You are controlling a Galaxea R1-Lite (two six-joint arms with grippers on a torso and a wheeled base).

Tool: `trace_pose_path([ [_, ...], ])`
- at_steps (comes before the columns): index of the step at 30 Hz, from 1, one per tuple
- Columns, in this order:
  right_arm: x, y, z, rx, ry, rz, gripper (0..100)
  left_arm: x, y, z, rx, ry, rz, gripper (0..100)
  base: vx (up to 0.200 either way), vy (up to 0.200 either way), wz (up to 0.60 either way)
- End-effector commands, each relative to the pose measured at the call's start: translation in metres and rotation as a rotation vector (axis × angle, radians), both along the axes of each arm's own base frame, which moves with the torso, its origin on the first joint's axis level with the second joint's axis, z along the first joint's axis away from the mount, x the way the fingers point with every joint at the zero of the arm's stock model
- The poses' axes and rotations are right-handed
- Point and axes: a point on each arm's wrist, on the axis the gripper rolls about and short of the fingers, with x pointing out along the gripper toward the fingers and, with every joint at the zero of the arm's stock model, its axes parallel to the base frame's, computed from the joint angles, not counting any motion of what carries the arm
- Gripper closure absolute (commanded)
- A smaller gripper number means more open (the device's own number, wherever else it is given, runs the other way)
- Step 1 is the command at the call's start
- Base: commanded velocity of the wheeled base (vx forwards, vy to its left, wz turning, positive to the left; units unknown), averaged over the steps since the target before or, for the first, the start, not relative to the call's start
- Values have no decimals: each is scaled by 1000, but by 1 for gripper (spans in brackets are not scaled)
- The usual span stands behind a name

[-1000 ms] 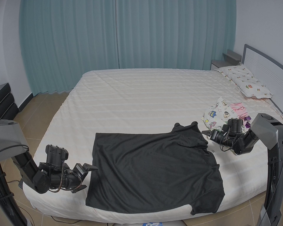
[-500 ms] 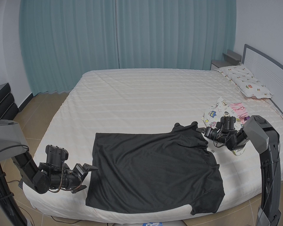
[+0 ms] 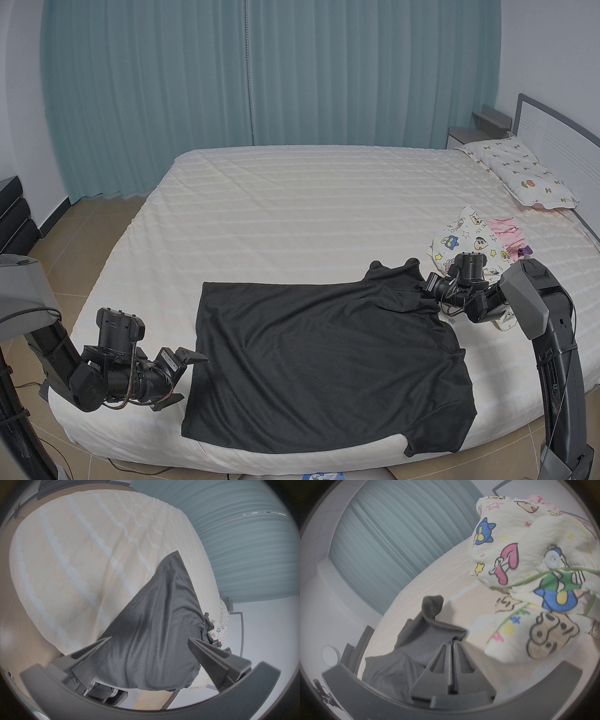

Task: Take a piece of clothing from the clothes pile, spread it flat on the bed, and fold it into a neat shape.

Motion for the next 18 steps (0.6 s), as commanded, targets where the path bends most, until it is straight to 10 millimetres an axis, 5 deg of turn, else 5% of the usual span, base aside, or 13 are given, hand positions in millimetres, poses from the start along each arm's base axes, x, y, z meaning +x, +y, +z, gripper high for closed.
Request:
trace_pose_path([
  [1, 8, -4, 10, 19, -61, -18, 100, 0, 0, 0, 0, 2, -1, 0, 0, 0, 0],
  [14, 31, -1, 43, 78, -260, -75, 100, 0, 0, 0, 0, 0, -1, 0, 0, 0, 0],
  [18, 32, 5, 33, 81, -248, -96, 100, 0, 0, -1, 0, 2, 1, 0, 0, 0, 0],
])
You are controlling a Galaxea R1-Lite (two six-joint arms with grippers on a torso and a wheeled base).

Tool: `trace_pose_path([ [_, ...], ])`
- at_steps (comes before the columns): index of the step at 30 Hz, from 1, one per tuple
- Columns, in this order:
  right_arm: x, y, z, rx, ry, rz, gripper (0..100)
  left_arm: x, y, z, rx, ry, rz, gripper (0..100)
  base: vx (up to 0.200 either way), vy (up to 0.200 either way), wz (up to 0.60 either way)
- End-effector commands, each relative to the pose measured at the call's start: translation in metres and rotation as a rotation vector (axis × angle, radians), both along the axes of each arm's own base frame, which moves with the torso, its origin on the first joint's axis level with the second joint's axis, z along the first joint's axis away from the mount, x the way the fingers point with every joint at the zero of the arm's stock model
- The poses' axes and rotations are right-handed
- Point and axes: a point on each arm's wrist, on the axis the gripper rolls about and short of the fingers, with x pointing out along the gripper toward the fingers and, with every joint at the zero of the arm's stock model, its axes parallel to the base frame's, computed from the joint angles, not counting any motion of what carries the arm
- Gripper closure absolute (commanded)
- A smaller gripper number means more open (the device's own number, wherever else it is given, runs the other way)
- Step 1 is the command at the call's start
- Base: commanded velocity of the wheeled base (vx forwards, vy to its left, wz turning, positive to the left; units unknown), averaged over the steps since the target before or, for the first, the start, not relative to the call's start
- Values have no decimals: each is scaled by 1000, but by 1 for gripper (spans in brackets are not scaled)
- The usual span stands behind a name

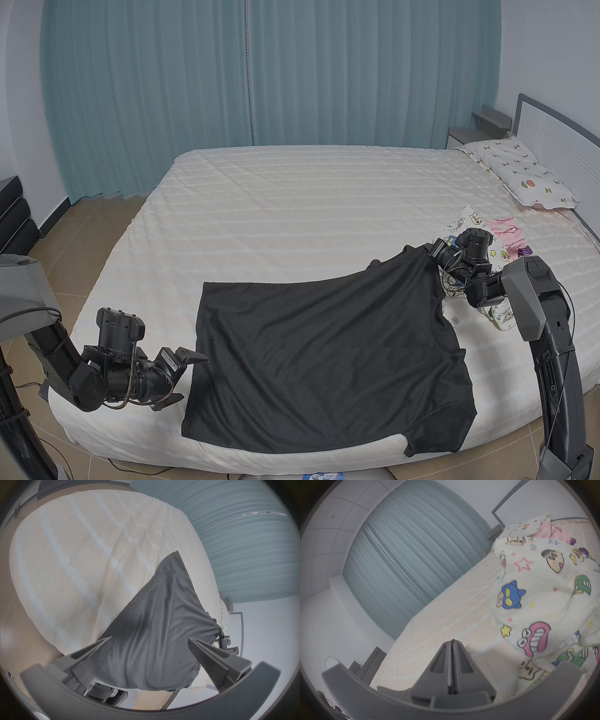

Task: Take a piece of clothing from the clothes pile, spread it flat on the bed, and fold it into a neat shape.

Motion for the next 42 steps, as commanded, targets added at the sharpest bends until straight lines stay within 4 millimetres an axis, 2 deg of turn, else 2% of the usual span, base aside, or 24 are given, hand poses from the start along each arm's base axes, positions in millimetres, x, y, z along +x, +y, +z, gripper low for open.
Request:
trace_pose_path([
  [1, 2, 7, -13, 2, 7, 0, 100, 0, 0, -1, 0, 2, 0, 0, 0, 0, 0],
  [5, 2, 11, -18, -4, -8, 4, 100, 0, 0, -1, 0, 2, 0, 0, 0, 0, 0],
  [12, 3, 12, -15, -14, -44, 7, 100, 0, 0, -1, 0, 2, 0, 0, 0, 0, 0],
  [13, 3, 12, -15, -14, -44, 7, 0, 0, 0, -1, 0, 2, 0, 0, 0, 0, 0],
  [21, 2, 7, -26, -64, -12, 6, 0, 0, 0, 0, 0, 0, 0, 0, 0, 0, 0],
  [23, 1, 4, -14, -86, -24, -17, 0, 0, 0, -1, 0, 2, 0, 0, 0, 0, 0],
  [24, -5, 3, -2, -88, -14, -20, 0, 0, 0, -1, 0, 2, 0, 0, 0, 0, 0],
  [27, -28, 7, 19, -86, 39, 13, 0, 0, 0, -1, -1, 2, -1, 0, 0, 0, 0],
  [30, -60, 13, 36, -80, 89, 63, 0, 0, 0, 0, -1, 1, -1, 0, 0, 0, 0],
  [33, -91, 18, 46, -71, 118, 78, 0, -1, -1, 0, 0, 0, -6, 0, 0, 0, 0],
  [34, -92, 18, 46, -72, 121, 77, 0, -1, -1, 0, 2, -1, -5, 0, 0, 0, 0],
  [35, -110, 19, 48, -72, 153, 76, 0, -2, -2, 0, 4, 1, -12, 0, 0, 0, 0],
  [37, -130, 19, 52, -69, 188, 81, 0, -2, -2, -1, 7, 1, -16, 0, 0, 0, 0],
  [42, -174, 26, 60, 7, 245, 82, 0, -9, -3, 1, 11, 6, -31, 0, -200, 0, 0],
])
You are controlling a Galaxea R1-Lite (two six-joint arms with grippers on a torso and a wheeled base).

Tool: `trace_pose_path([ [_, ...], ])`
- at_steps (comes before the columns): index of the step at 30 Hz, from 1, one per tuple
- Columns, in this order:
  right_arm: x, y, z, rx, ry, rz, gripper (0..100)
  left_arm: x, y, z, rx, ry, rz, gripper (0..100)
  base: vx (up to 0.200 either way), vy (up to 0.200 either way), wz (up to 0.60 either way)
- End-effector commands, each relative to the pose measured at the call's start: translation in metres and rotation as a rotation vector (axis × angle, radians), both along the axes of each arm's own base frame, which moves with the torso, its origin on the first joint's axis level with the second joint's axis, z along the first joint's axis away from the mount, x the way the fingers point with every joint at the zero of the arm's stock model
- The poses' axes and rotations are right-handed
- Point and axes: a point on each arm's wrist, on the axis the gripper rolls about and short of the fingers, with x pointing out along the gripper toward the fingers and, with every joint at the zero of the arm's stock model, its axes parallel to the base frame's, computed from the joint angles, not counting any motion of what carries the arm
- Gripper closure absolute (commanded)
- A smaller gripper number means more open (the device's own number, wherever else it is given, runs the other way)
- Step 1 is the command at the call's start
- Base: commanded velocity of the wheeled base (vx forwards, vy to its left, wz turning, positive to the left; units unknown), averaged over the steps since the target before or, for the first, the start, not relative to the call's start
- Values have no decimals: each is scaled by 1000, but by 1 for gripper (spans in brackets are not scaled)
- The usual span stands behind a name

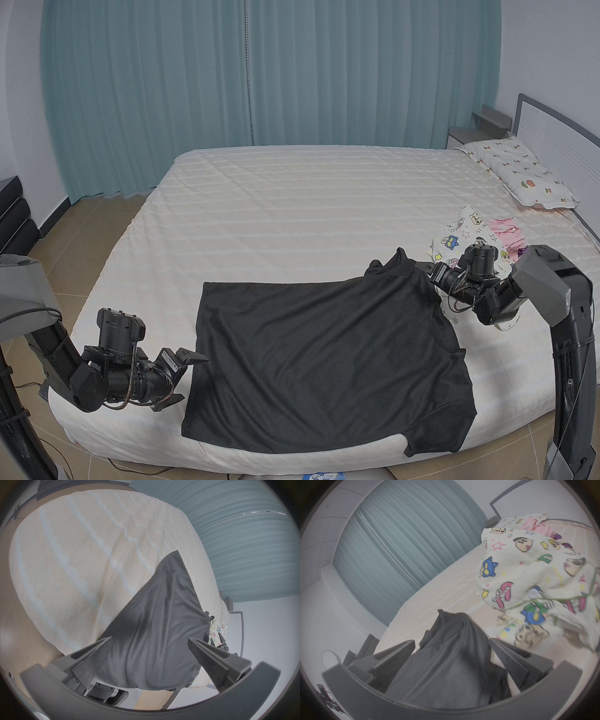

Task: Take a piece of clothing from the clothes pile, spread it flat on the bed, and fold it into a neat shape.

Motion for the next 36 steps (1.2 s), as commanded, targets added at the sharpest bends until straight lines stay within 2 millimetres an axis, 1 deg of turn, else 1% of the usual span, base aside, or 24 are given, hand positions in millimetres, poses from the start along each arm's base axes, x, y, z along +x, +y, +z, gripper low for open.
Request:
trace_pose_path([
  [1, -98, 10, 61, 93, 40, 11, 0, -11, -3, 1, 12, 9, -37, 0, -200, 0, 0],
  [4, -121, 12, 54, 116, 83, 6, 0, -16, -5, -4, 52, 18, -83, 0, -200, 0, 0],
  [7, -143, 13, 45, 138, 117, -20, 0, -24, -5, -8, 96, 22, -141, 0, 0, 0, 0],
  [10, -157, 13, 38, 174, 137, -51, 0, -26, -7, -12, 112, 37, -159, 0, 0, 0, 0],
  [12, -164, 13, 32, 205, 155, -63, 0, -24, -11, -18, 154, 49, -151, 0, 0, 0, 0],
  [16, -168, 12, 21, 237, 179, -83, 0, -21, -16, -31, 265, 71, -103, 0, 0, 0, 0],
  [17, -170, 12, 15, 253, 193, -92, 0, -16, -23, -39, 318, 74, -86, 0, 0, 0, 0],
  [20, -173, 12, 8, 255, 200, -94, 0, -15, -29, -46, 364, 83, -87, 0, 0, 0, 0],
  [23, -178, 11, 5, 261, 209, -90, 0, -14, -33, -47, 373, 76, -91, 0, 0, 0, 0],
  [28, -178, 11, 5, 263, 202, -89, 0, -12, -35, -47, 374, 70, -95, 0, 0, 0, 0],
  [33, -178, 11, 5, 264, 201, -86, 0, -1, -39, -48, 368, 47, -86, 0, 0, 0, 0],
  [36, -178, 11, 6, 263, 198, -87, 0, -1, -39, -50, 375, 49, -88, 0, 0, 0, 0],
])
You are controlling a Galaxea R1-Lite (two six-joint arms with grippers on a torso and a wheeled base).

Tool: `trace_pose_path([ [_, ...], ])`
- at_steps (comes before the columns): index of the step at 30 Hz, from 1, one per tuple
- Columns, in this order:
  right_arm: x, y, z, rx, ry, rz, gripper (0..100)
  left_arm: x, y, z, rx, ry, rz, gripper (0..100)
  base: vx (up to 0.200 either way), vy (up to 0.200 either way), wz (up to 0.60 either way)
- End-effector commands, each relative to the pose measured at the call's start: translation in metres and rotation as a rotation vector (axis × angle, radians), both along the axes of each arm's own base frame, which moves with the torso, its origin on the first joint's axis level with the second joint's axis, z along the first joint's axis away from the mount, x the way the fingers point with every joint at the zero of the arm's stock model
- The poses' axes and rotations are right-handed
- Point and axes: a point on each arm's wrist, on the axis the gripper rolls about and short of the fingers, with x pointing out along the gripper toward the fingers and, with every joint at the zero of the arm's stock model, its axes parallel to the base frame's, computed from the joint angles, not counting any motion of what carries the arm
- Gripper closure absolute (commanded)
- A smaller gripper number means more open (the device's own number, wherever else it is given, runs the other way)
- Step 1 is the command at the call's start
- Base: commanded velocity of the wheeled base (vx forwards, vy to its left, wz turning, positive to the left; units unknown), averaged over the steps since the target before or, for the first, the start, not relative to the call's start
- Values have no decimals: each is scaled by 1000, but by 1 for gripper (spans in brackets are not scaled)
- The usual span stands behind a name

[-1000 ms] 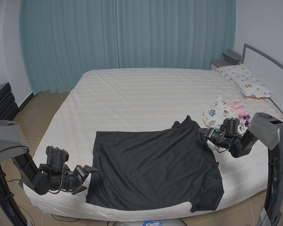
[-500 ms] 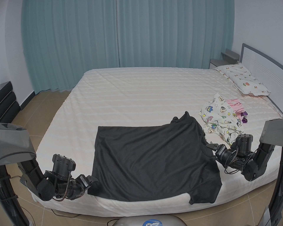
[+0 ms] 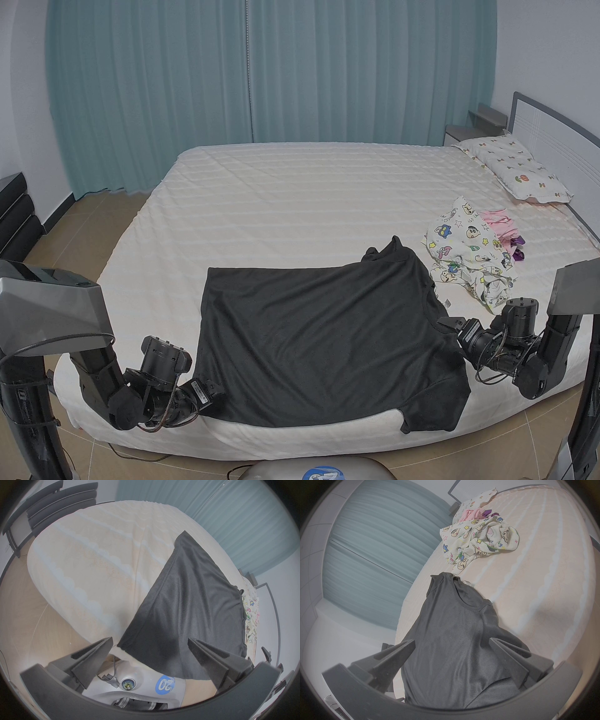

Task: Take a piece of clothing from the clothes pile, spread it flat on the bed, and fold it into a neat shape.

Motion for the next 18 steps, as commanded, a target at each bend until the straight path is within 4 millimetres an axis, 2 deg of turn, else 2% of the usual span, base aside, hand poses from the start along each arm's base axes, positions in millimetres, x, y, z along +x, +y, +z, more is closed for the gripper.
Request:
trace_pose_path([
  [1, 0, 0, -2, 0, 6, 1, 0, 3, -2, -5, 13, 8, 3, 0, 0, 0, 0],
  [2, 0, 0, -2, 0, 6, 1, 0, 2, -2, -5, 14, 7, 2, 0, 0, 0, 0],
  [3, 0, 0, -3, -2, 9, 1, 0, 3, -3, -5, 17, 4, 3, 100, 0, 0, 0],
  [13, -12, -3, -8, -55, 43, 25, 0, -8, 4, -8, 141, 64, 56, 100, 0, 0, 0],
  [18, -20, -10, -12, -150, 52, 65, 0, -15, 6, 7, 146, 83, 56, 100, 0, 0, 0],
])
